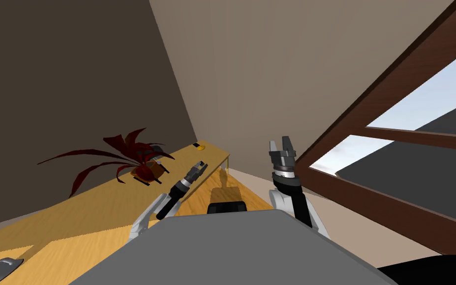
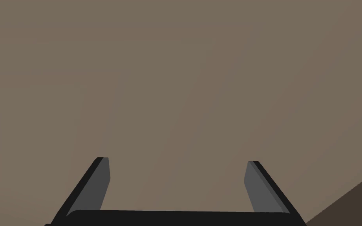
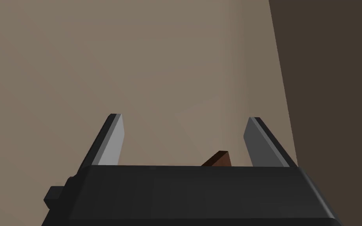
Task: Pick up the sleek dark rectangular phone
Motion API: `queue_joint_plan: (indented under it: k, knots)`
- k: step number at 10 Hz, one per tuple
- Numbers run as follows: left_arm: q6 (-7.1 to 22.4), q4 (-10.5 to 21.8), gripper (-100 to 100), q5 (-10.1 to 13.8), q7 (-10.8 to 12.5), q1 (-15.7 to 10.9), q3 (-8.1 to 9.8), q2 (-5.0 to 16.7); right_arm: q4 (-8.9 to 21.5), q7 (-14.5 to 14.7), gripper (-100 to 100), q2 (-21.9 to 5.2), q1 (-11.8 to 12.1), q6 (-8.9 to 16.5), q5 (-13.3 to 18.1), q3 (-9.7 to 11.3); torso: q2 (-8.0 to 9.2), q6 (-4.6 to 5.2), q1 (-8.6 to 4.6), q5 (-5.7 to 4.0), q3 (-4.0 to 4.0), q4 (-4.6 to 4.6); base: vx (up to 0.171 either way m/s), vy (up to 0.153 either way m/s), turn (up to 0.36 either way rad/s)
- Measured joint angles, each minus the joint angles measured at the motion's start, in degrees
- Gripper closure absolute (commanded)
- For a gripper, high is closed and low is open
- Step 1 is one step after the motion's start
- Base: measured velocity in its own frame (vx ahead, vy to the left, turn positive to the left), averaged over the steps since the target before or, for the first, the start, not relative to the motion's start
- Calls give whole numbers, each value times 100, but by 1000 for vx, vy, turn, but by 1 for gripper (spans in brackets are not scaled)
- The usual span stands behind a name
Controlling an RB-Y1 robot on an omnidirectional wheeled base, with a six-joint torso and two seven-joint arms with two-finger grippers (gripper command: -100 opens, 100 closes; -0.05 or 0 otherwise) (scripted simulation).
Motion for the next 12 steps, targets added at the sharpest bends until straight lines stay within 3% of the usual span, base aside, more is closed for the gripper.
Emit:
queue_joint_plan:
  k: [1,3,10,12]
  knots:
    - [-11,250,-100,-187,-62,-94,-66,82,0,0,0,0,-1,0,0,0,-2,5,0,0,-2,-1,-17,12,-145]
    - [19,369,-100,-514,-88,-11,-118,345,0,0,0,0,-1,0,0,0,-2,4,3,0,-1,0,-17,15,-246]
    - [-50,1515,-100,-1715,-306,-241,-390,943,0,0,0,0,1,0,0,-1,-11,-5,4,1,-6,-2,-4,7,-272]
    - [-56,1833,-100,-2055,-348,-297,-466,1143,0,0,0,0,2,0,0,-1,-13,-6,4,0,-8,-3,5,8,-36]
